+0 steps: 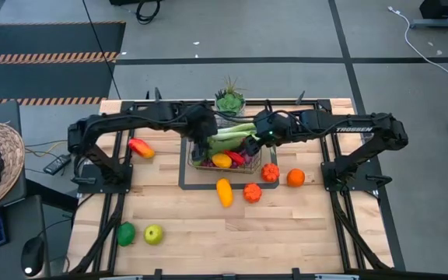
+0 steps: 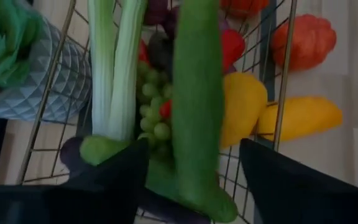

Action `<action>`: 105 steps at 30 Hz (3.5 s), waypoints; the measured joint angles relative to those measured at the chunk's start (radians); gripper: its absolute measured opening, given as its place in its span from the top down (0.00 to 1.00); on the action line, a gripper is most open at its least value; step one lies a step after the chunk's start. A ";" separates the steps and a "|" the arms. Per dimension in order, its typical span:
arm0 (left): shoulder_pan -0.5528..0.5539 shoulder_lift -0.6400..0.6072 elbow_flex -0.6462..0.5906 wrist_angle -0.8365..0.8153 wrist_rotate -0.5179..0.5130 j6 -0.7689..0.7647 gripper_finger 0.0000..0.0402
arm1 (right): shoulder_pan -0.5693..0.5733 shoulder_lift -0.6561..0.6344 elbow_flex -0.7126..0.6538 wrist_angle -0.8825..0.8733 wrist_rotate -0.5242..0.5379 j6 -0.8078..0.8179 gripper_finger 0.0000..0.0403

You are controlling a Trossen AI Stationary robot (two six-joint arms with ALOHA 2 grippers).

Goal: Build produce basket
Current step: Adjust the basket

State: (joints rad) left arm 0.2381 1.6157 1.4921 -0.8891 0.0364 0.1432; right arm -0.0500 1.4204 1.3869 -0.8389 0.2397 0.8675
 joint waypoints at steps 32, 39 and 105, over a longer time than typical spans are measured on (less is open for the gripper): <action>0.158 -0.006 0.000 -0.290 -0.215 -0.177 0.32 | 0.041 0.002 -0.195 -0.167 -0.145 0.471 0.21; 0.158 -0.006 0.000 -0.278 -0.192 -0.180 0.35 | 0.034 0.002 -0.336 0.045 -0.136 0.513 0.27; 0.104 -0.007 0.000 -0.287 -0.163 -0.271 0.56 | 0.001 0.002 -0.407 0.221 -0.209 0.557 0.70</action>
State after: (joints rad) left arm 0.3424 1.6085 1.4923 -1.1759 -0.1265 -0.1280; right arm -0.0491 1.4227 0.9798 -0.6183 0.0309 1.4241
